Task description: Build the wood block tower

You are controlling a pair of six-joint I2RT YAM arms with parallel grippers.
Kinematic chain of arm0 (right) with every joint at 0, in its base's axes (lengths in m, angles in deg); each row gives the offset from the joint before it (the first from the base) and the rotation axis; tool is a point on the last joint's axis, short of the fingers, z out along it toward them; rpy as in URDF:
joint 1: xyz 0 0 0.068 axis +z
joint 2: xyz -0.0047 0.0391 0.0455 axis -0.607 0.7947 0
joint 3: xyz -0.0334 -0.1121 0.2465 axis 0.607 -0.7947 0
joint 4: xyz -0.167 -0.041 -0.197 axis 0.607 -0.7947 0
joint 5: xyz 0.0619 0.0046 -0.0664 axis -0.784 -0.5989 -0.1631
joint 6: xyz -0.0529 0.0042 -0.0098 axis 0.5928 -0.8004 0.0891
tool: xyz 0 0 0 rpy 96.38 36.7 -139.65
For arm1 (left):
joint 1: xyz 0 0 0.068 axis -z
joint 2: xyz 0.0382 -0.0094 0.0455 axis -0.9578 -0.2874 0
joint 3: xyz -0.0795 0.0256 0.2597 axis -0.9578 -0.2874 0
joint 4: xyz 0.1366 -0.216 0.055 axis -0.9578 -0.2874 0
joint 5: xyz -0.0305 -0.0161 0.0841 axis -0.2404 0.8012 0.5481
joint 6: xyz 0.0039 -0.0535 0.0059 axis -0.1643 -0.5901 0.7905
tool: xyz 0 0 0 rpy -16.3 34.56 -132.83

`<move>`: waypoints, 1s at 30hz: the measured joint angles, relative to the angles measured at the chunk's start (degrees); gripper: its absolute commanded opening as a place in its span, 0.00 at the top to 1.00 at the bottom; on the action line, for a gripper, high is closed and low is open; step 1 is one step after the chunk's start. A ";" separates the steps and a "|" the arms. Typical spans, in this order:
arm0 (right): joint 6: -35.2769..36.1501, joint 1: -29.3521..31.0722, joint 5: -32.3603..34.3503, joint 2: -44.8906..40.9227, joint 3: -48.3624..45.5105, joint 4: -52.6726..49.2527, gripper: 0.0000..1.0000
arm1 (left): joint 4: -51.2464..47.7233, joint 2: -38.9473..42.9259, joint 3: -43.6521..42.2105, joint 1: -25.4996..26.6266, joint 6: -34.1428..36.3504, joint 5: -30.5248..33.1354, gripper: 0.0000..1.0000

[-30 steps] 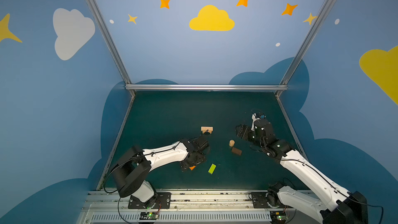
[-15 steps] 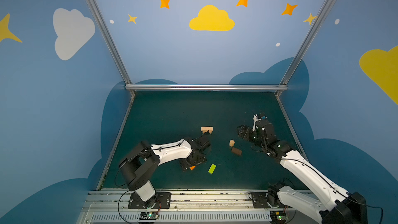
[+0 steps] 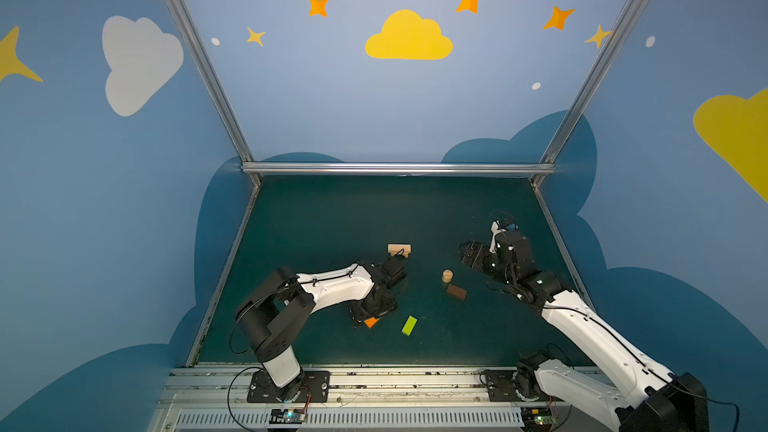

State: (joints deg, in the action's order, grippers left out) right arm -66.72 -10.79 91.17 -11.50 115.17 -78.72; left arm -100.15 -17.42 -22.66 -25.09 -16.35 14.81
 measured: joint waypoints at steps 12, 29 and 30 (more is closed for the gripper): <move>-0.55 -0.68 -0.39 -0.28 -0.66 0.02 0.12 | 0.96 -0.90 1.49 -0.50 1.05 -0.04 0.12; -0.59 -1.38 -0.66 -1.22 -0.94 0.02 0.12 | 3.15 -3.50 5.07 -0.85 3.37 -0.31 0.12; -0.61 -1.38 -0.68 -1.25 -0.94 0.02 0.12 | 3.17 -3.80 5.46 -0.85 3.56 -0.37 0.12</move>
State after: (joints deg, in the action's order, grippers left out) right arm -67.33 -12.16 90.49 -12.75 114.23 -78.70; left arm -96.98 -21.22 -17.19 -25.95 -12.79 14.44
